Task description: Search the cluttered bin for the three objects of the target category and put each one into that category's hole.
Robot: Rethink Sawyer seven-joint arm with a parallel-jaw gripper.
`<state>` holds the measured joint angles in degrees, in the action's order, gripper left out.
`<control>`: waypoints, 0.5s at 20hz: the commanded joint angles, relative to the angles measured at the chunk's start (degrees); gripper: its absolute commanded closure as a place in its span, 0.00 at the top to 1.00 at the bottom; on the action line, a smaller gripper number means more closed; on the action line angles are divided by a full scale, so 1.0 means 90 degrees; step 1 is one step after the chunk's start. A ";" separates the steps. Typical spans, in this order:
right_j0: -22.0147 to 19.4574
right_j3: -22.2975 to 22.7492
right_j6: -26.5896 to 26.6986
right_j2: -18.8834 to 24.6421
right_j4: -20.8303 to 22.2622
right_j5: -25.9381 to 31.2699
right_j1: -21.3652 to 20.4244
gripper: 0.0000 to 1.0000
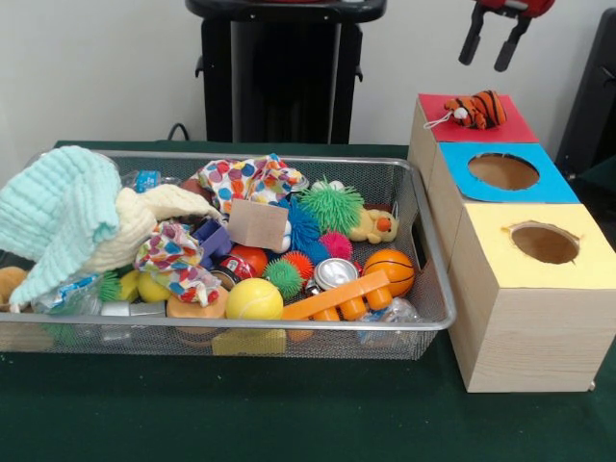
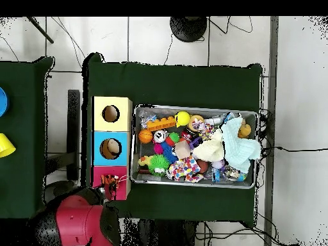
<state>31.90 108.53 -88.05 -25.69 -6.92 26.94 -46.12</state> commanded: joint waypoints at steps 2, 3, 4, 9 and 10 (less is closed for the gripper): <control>-0.0344 0.0458 -0.1250 0.0969 -0.0290 -0.0482 -0.0157 1.00; -0.0374 0.0470 -0.1237 0.1001 -0.0288 -0.0483 -0.0173 1.00; -0.0403 0.0473 -0.1226 0.1028 -0.0288 -0.0473 -0.0186 1.00; -0.0552 0.0584 -0.1238 0.1202 -0.0273 -0.0500 -0.0265 0.00; -0.0561 0.0594 -0.1234 0.1212 -0.0269 -0.0501 -0.0270 0.00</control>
<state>29.36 109.08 -88.05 -21.51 -7.51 24.79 -47.94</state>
